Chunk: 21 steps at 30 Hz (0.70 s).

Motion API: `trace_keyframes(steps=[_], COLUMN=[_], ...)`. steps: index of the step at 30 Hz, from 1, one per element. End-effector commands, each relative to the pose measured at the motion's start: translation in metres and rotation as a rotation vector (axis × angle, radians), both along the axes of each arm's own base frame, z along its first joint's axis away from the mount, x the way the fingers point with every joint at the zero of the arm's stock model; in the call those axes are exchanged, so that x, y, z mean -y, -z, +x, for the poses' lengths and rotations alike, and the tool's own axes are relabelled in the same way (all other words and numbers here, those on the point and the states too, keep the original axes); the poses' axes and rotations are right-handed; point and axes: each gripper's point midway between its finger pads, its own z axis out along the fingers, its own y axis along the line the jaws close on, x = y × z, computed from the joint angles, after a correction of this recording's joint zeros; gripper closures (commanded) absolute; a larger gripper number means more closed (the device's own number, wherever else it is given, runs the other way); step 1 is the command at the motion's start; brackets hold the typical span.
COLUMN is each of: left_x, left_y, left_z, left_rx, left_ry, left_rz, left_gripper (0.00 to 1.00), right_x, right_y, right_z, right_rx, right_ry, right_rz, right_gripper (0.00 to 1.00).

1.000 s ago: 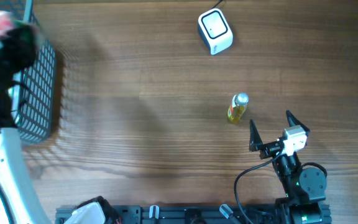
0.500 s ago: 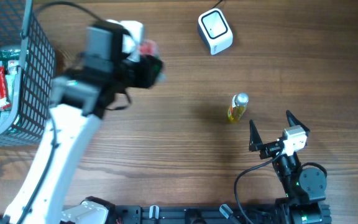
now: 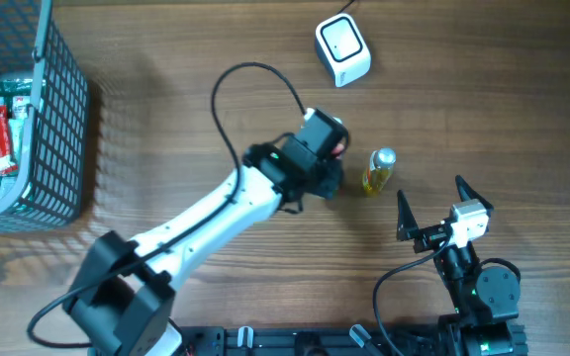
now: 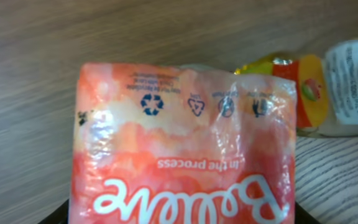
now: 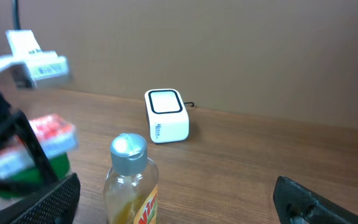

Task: Scan the item barcode
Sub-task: 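Carry the tissue pack toward the scanner and hold it near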

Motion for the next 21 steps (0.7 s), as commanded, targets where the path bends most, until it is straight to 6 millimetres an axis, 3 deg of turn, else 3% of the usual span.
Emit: trace_keyframes(steps=[1,18,21], left_x=[0.011,0.016,0.016], left_y=[0.016,0.048,0.048], left_z=[-0.007,-0.018,-0.018], left_rx=[0.025,0.045,0.045], left_ry=[-0.034,-0.053,-0.053], left_rz=[0.044,0.158,0.158], left_gripper=[0.6,0.53,0.44], right_x=[0.001,0.001,0.001], right_y=[0.0,0.0,0.0], right_z=[0.0,0.0,0.0], right_rx=[0.001,0.001,0.001], right_ry=[0.002,0.002,0.002], right_rz=[-0.004,-0.004,-0.004], right_gripper=[0.0,0.0,0.0])
